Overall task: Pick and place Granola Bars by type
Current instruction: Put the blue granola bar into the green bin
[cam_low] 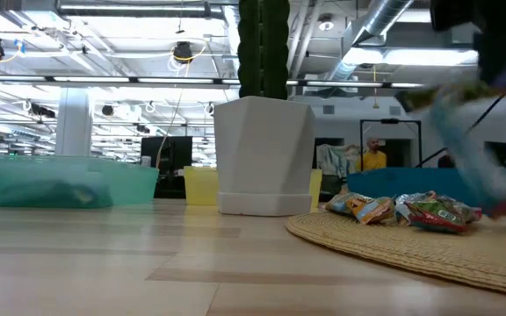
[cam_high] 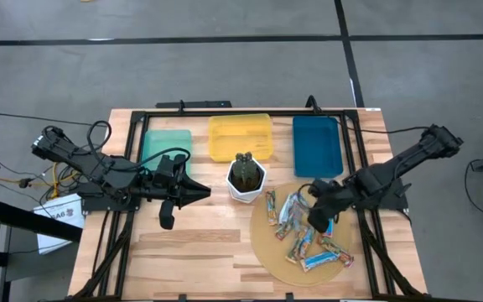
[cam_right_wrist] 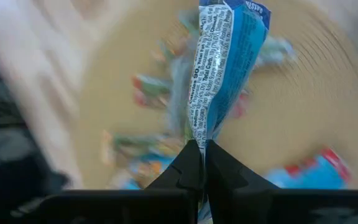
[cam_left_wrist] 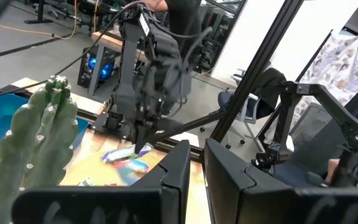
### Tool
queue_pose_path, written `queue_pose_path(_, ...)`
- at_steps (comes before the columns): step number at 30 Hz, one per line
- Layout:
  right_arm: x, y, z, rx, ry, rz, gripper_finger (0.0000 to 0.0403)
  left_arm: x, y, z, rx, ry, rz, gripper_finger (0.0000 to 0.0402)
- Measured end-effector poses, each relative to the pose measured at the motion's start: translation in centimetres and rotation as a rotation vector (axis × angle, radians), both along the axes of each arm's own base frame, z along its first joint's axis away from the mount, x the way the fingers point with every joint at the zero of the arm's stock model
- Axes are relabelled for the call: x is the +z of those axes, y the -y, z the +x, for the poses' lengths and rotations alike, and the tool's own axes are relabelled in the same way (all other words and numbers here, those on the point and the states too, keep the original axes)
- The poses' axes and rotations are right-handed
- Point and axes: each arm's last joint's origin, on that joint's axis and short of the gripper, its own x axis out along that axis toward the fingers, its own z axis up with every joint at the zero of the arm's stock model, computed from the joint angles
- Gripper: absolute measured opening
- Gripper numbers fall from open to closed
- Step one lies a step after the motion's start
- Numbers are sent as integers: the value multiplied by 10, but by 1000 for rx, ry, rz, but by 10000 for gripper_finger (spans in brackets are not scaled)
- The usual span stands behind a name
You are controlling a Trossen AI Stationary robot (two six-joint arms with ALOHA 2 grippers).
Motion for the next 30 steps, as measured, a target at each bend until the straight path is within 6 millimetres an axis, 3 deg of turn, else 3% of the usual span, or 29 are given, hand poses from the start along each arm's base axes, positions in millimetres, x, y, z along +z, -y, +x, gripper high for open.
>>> queue_pose_path(8, -35, -8, 14, 78, -239, -114, 1, 0, 0, 0, 0, 1, -1, 41)
queue_pose_path(15, -53, -17, 28, 138, -269, -99, 1, 0, 0, 0, 2, -2, -20, 41)
queue_pose_path(24, -42, -20, 32, 160, -145, -47, 1, 0, 0, 0, 2, -3, -20, 41)
queue_pose_path(30, -23, -25, 42, 202, 97, 35, 1, -3, 0, 1, 5, -12, -24, 41)
